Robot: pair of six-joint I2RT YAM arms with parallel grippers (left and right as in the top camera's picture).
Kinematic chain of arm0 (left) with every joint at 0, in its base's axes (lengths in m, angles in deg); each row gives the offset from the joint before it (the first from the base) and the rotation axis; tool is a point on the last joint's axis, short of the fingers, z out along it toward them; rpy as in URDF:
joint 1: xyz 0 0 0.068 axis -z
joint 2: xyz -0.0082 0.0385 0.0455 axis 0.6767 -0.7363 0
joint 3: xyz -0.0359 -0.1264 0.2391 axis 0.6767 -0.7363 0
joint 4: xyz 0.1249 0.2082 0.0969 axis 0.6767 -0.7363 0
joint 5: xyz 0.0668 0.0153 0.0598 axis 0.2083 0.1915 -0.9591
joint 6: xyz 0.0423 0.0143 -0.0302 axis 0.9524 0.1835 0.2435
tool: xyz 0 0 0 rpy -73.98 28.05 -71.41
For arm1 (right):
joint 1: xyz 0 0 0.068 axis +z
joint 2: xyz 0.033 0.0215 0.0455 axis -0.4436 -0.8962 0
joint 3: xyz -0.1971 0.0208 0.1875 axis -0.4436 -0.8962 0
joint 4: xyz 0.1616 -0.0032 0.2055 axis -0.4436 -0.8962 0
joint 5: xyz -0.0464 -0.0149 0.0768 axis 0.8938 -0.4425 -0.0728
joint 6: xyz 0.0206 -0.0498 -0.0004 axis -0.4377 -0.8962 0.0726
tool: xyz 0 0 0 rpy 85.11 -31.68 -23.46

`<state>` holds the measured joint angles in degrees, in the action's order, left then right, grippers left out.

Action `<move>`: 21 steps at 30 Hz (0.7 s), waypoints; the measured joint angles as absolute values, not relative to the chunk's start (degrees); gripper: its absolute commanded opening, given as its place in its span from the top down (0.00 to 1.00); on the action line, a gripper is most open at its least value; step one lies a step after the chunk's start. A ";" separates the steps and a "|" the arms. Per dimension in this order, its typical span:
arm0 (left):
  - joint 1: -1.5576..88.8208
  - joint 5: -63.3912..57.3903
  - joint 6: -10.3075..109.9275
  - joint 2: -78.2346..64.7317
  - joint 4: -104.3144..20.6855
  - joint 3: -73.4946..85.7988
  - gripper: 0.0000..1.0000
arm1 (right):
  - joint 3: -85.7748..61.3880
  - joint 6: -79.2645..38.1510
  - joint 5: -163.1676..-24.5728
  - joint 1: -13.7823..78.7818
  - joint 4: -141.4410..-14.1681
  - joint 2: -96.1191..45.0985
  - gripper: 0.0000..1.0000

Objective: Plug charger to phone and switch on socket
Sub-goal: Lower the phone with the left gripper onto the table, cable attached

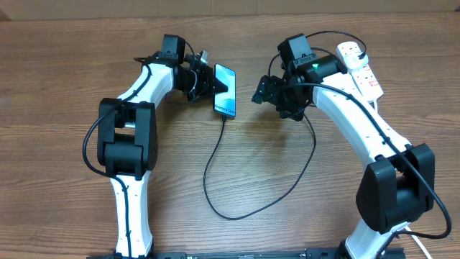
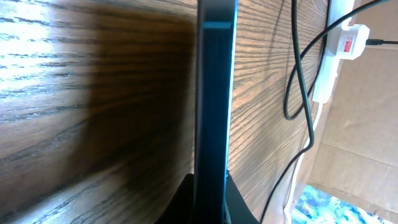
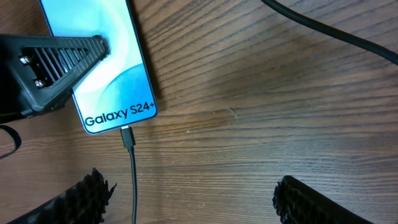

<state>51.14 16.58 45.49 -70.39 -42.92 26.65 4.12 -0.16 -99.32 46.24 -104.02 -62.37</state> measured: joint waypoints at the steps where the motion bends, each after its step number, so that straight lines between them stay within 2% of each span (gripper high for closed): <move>1: 51.14 16.43 45.49 -70.39 -42.94 26.65 0.96 | 4.12 -0.23 -99.30 46.24 -103.96 -62.37 0.15; 13: 51.14 15.12 45.49 -70.39 -43.16 26.65 0.96 | 4.12 -0.21 -99.30 46.24 -104.11 -62.37 0.11; 21: 51.14 14.29 45.47 -70.39 -44.01 26.65 0.91 | 4.12 -0.21 -99.30 46.24 -104.24 -62.37 0.09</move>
